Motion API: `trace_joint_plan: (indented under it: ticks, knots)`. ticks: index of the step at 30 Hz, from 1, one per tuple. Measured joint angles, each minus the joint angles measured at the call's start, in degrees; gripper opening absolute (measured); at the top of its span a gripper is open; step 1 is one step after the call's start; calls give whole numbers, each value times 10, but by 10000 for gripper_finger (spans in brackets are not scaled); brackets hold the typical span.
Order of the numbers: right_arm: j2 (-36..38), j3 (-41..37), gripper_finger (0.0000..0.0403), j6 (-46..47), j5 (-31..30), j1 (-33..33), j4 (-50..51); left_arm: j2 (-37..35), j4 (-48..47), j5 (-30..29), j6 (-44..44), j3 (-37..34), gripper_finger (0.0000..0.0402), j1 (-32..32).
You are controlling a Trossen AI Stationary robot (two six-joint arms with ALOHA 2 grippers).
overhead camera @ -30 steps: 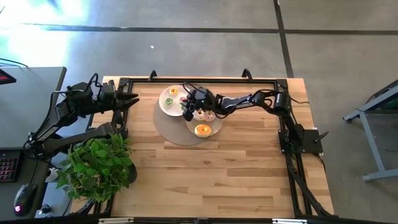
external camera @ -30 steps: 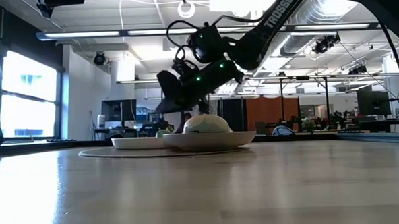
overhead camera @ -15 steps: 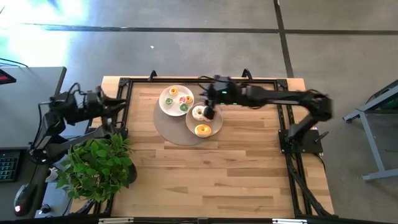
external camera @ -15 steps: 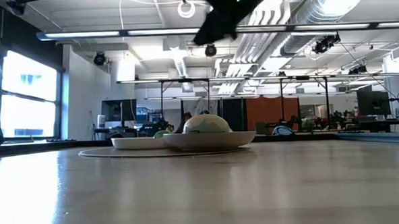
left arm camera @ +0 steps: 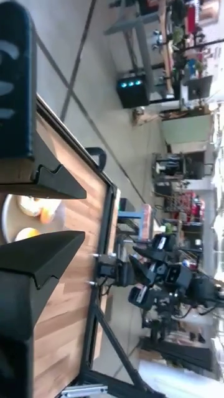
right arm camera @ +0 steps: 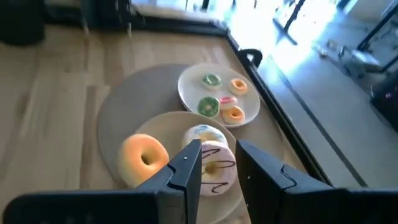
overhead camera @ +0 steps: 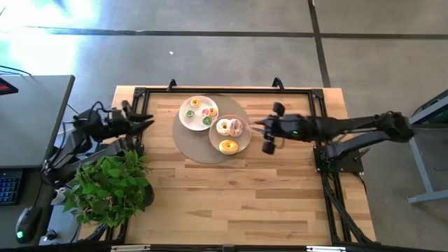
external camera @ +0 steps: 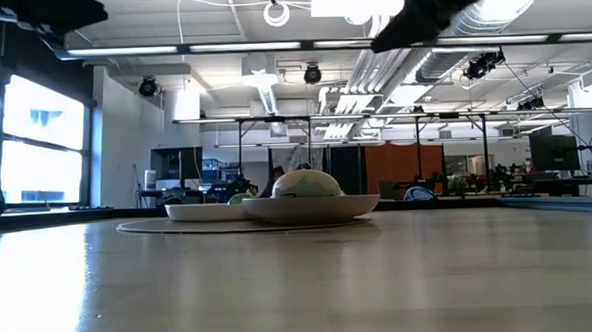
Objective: Pick & Place donuts
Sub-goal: Return to Home Position
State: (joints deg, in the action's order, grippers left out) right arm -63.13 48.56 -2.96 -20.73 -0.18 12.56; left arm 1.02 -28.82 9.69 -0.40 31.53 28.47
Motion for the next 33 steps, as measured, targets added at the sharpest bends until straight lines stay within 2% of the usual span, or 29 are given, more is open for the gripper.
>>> trace_joint_plan:
  ticks: [4, 10, 17, 25, 33]
  knots:
    - [102, -120, 94, 0, 5, 9, -104, -1, 72, 10, -14, -68, 89, 0]
    - [258, -253, 94, 0, 22, 10, -198, -2, 168, 13, -51, -159, 89, 0]
    - [393, -362, 94, 0, 50, 10, -231, -2, 275, 13, -85, -234, 89, 0]
    - [491, -425, 94, -17, 50, 10, -234, -1, 309, 13, -108, -264, 89, 0]
    - [529, -459, 94, -16, 54, 10, -240, -2, 323, 13, -104, -289, 89, 0]
